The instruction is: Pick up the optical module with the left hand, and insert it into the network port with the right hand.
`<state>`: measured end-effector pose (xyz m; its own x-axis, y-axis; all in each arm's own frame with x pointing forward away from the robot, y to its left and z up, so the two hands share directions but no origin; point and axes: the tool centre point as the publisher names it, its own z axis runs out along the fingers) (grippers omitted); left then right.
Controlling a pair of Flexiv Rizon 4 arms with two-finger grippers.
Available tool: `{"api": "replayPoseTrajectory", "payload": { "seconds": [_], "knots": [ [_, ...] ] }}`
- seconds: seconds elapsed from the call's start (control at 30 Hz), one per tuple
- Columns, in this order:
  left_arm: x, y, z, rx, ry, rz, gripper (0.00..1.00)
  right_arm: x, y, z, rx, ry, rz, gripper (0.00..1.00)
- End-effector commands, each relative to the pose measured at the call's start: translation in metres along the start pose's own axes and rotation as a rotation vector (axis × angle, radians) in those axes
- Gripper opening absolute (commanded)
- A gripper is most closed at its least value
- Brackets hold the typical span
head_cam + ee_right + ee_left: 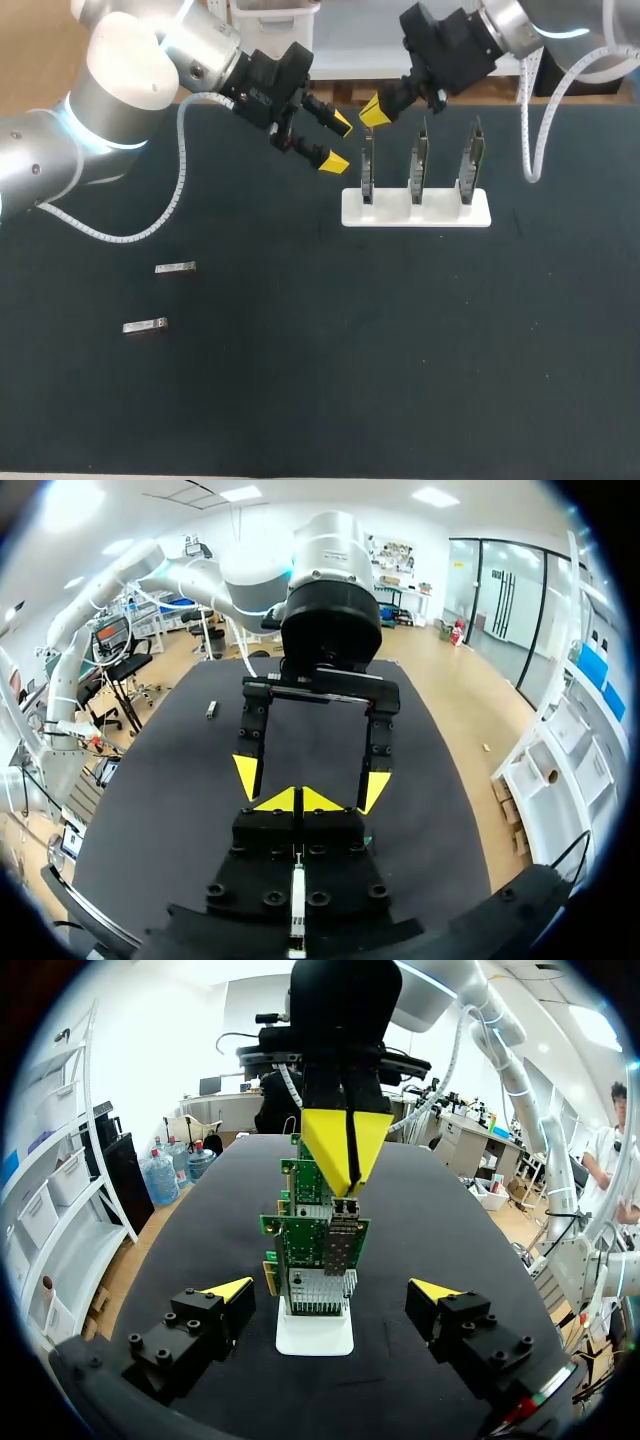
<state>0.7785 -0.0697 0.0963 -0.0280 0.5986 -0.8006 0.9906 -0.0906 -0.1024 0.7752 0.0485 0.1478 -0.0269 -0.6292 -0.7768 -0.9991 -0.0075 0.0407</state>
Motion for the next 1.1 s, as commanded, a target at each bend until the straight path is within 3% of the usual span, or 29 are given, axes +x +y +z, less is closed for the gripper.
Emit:
{"api": "replayPoseTrajectory", "payload": {
  "seconds": [0.03,1.1],
  "knots": [
    [-0.001,0.002,0.0,0.003,0.004,-0.002,1.0,0.001,0.001,0.002,0.002,0.003,0.003,0.0],
    [-0.001,0.002,0.0,0.003,0.004,-0.002,1.0,0.023,0.001,0.017,-0.019,0.038,0.07,0.0]
  ]
}}
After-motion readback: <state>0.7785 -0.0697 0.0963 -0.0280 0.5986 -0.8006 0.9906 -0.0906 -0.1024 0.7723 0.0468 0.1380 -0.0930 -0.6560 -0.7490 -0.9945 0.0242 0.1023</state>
